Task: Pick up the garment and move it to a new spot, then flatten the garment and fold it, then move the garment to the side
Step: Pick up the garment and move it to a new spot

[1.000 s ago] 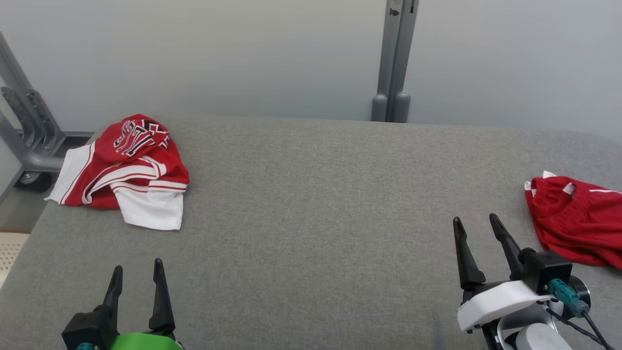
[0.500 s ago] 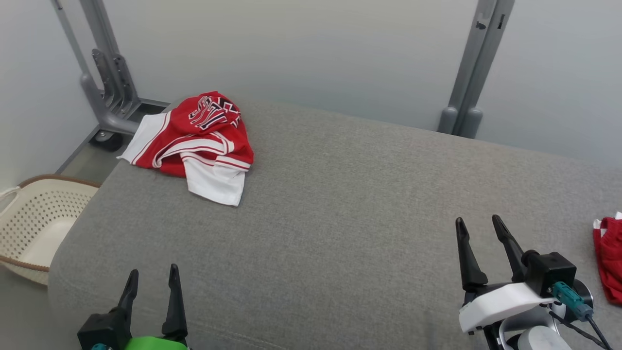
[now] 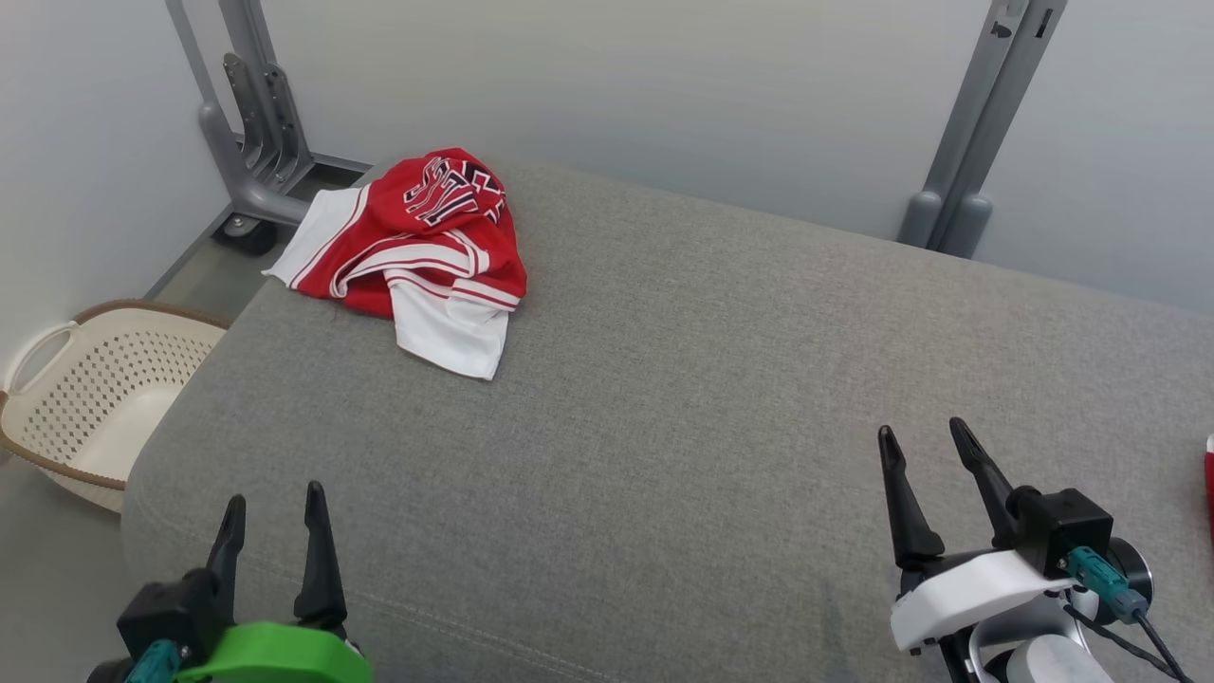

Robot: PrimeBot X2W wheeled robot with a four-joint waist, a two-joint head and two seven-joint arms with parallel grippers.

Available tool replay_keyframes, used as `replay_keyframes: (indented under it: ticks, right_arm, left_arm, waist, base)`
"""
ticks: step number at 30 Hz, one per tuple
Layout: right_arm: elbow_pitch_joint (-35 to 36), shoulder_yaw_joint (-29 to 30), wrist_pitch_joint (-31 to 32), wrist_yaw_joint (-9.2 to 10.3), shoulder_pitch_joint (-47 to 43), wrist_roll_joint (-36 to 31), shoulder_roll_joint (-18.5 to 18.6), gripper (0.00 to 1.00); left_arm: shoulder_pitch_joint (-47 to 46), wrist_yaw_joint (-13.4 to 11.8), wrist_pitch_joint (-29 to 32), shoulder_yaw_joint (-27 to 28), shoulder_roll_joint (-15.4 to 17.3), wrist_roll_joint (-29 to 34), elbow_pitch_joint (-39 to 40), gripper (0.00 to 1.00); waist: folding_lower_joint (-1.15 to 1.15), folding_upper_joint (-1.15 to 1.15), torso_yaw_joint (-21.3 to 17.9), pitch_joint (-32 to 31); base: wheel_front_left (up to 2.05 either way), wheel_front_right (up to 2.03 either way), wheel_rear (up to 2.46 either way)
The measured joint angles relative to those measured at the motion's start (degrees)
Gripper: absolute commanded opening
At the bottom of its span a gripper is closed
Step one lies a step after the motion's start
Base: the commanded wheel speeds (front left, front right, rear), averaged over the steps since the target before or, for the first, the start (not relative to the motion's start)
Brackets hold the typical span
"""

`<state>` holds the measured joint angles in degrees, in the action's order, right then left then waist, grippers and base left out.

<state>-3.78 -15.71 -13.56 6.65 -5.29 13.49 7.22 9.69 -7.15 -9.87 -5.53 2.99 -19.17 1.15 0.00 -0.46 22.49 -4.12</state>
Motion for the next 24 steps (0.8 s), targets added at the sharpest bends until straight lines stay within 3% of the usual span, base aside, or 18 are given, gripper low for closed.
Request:
replay_keyframes:
  ticks: [11,17,24]
  right_arm:
    - [1.71,0.89,1.62,0.35,0.09,-1.35,0.58,1.00]
    - [3.94,0.86,3.08,0.43,1.24,-3.43,1.65,1.00]
    - [8.02,3.28,4.26,0.43,3.76,-6.17,4.49,1.00]
  left_arm:
    - [-16.39,0.59,8.96,-0.34,0.33,-1.93,-0.37,1.00]
    - [-26.80,0.60,16.99,1.69,5.19,-1.96,-4.26,1.00]
    - [-37.08,0.57,26.43,6.13,6.16,-6.21,-10.15,1.00]
  waist:
    - [0.00,0.00,-2.51,2.45]
    - [0.00,0.00,-5.05,4.61]
    - [0.00,0.00,-8.95,8.41]
  base:
    - [0.00,0.00,0.00]
    - [0.00,0.00,0.00]
    - [0.00,0.00,0.00]
